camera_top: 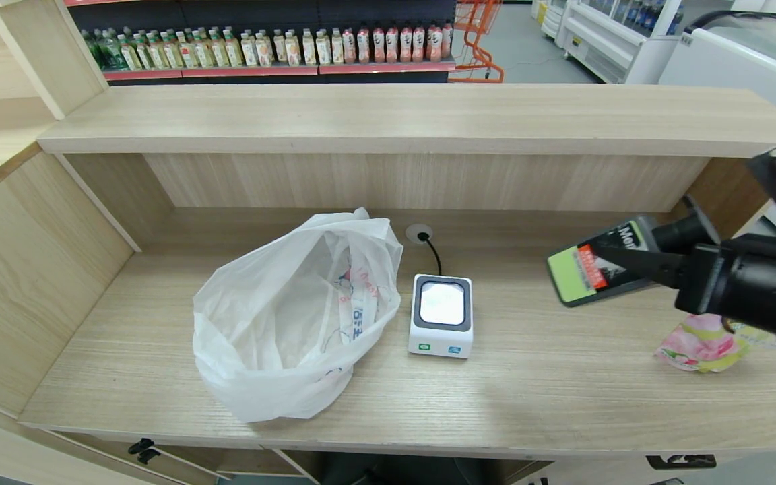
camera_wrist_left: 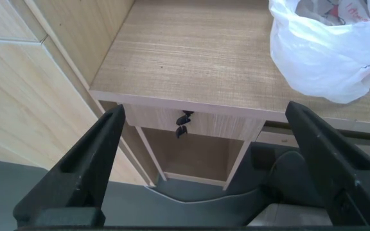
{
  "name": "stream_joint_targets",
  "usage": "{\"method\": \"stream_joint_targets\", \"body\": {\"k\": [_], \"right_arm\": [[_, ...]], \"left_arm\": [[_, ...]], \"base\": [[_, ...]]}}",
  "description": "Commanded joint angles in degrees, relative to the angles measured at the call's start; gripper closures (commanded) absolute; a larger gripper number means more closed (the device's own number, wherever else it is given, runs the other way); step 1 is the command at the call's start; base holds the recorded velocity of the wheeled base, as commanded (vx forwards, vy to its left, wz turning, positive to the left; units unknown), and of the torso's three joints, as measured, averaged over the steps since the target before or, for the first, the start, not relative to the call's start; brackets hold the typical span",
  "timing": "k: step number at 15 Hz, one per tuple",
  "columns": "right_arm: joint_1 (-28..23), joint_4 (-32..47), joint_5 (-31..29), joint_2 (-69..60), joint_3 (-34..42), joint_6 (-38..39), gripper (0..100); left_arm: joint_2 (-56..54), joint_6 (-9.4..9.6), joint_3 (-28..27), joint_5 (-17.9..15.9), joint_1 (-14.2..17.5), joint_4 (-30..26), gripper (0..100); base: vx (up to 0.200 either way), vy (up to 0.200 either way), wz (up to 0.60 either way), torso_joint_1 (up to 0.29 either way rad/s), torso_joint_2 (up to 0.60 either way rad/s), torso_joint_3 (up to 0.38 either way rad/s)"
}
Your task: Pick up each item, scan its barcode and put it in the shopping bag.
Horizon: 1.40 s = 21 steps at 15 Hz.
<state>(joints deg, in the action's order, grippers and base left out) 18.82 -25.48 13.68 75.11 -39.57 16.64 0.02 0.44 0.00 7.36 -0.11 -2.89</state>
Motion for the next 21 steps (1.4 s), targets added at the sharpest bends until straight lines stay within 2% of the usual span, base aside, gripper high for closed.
{"method": "stream_joint_targets", "body": {"k": [1, 4, 11, 15, 21], "right_arm": [[5.9, 1.6, 2.1, 12.3, -4.6, 11.3, 100], [6.1, 0.8, 5.1, 19.1, -7.5, 12.7, 100], [7.2, 0.6, 5.0, 31.6, -18.2, 8.4, 100], [7.2, 0.5, 5.0, 34.5, -19.7, 4.8, 100], [7.5, 0.3, 5.3, 34.0, -23.1, 5.7, 100]], "left_arm": [[0.0, 0.0, 0.0, 0.1, 0.0, 0.0, 0], [0.0, 0.0, 0.0, 0.0, 0.0, 0.0, 0], [0.0, 0.0, 0.0, 0.0, 0.0, 0.0, 0], [0.0, 0.0, 0.0, 0.0, 0.0, 0.0, 0], [0.0, 0.0, 0.0, 0.0, 0.0, 0.0, 0]], "base": [[0.0, 0.0, 0.0, 0.0, 0.0, 0.0], [0.0, 0.0, 0.0, 0.0, 0.0, 0.0], [0.0, 0.0, 0.0, 0.0, 0.0, 0.0], [0.0, 0.0, 0.0, 0.0, 0.0, 0.0], [0.0, 0.0, 0.0, 0.0, 0.0, 0.0]]}}
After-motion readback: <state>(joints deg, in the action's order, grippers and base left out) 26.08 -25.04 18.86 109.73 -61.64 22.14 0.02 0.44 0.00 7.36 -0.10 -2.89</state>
